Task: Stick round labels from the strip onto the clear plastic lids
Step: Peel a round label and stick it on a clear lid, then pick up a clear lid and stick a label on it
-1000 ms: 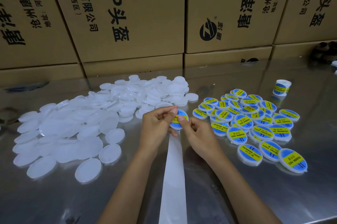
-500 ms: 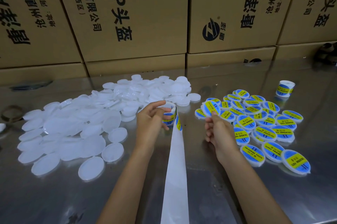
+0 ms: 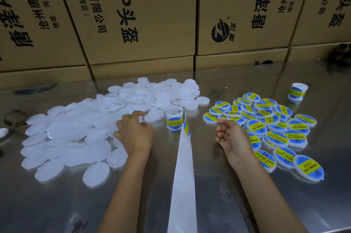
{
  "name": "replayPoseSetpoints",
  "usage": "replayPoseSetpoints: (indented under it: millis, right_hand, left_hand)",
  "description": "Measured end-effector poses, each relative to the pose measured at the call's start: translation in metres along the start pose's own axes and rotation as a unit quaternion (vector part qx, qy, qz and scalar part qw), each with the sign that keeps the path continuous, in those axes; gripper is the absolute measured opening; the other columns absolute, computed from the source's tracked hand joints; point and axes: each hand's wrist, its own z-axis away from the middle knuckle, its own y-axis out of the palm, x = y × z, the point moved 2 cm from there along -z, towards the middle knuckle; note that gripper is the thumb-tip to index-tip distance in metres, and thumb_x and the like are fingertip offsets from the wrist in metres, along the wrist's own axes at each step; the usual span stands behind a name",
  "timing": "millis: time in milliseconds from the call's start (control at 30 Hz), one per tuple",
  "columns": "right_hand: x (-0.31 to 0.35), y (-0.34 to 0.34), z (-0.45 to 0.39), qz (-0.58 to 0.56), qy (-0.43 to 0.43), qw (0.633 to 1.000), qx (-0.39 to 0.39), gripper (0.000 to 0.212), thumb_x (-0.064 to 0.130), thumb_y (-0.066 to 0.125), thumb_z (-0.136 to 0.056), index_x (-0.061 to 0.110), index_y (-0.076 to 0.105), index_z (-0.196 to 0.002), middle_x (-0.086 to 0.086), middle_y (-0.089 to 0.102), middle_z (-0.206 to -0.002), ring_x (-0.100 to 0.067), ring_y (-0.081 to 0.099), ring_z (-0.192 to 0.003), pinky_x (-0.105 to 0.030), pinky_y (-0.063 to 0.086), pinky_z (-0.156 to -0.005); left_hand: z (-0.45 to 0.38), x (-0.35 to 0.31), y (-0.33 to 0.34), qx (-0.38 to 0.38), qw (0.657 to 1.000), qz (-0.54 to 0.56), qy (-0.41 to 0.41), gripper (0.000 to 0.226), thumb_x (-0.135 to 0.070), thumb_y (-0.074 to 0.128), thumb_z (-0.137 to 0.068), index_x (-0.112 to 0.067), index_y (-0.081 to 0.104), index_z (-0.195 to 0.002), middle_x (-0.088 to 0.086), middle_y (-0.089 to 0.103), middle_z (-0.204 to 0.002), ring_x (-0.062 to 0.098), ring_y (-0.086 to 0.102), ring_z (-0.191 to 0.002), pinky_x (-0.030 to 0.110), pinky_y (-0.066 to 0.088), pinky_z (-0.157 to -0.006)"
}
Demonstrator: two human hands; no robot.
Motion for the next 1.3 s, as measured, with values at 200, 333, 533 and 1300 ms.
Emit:
replayPoseSetpoints:
  millis: [200,333,533,1300]
  right_hand:
    - [-0.001,0.004,0.002,0.036,-0.003,0.999,0.001,0.019,0.007,0.047,-0.097,0.007,0.063,-0.087,-0.003,0.051,-0.058,-0.011,0.041,-0.046,-0.022,0.040,-0.043]
    - [-0.002,0.006,0.004,0.067,-0.012,0.998,0.004,0.020,0.006,0.045,-0.096,0.007,0.063,-0.087,-0.005,0.051,-0.059,-0.011,0.041,-0.045,-0.025,0.039,-0.046]
    - [-0.006,0.008,0.004,0.119,-0.032,0.992,0.009,0.018,0.007,0.048,-0.094,0.006,0.066,-0.090,-0.005,0.053,-0.061,-0.013,0.042,-0.047,-0.027,0.040,-0.046]
    - [-0.016,0.028,0.022,0.137,-0.118,0.960,0.214,0.020,0.021,0.062,-0.097,0.005,0.068,-0.086,-0.007,0.065,-0.068,-0.017,0.050,-0.057,-0.025,0.046,-0.052]
  left_hand:
    - [-0.010,0.020,-0.014,-0.067,0.989,-0.129,-0.005,0.062,0.001,0.071,-0.079,-0.005,0.051,-0.137,0.023,0.034,-0.149,0.040,0.030,-0.135,0.049,0.029,-0.106]
    - [-0.018,0.032,-0.022,-0.066,0.992,-0.106,-0.028,0.056,0.012,0.072,-0.075,0.005,0.057,-0.129,0.022,0.043,-0.134,0.040,0.040,-0.123,0.046,0.044,-0.098]
    - [-0.023,0.038,-0.024,-0.095,0.995,-0.028,-0.009,0.020,0.011,0.068,-0.085,0.001,0.073,-0.102,0.019,0.053,-0.121,0.035,0.048,-0.116,0.038,0.048,-0.087]
    - [0.034,-0.049,-0.003,0.358,0.822,0.441,0.033,0.037,-0.003,0.056,-0.098,-0.027,0.069,-0.123,0.010,0.076,-0.105,0.022,0.070,-0.080,0.027,0.056,-0.071]
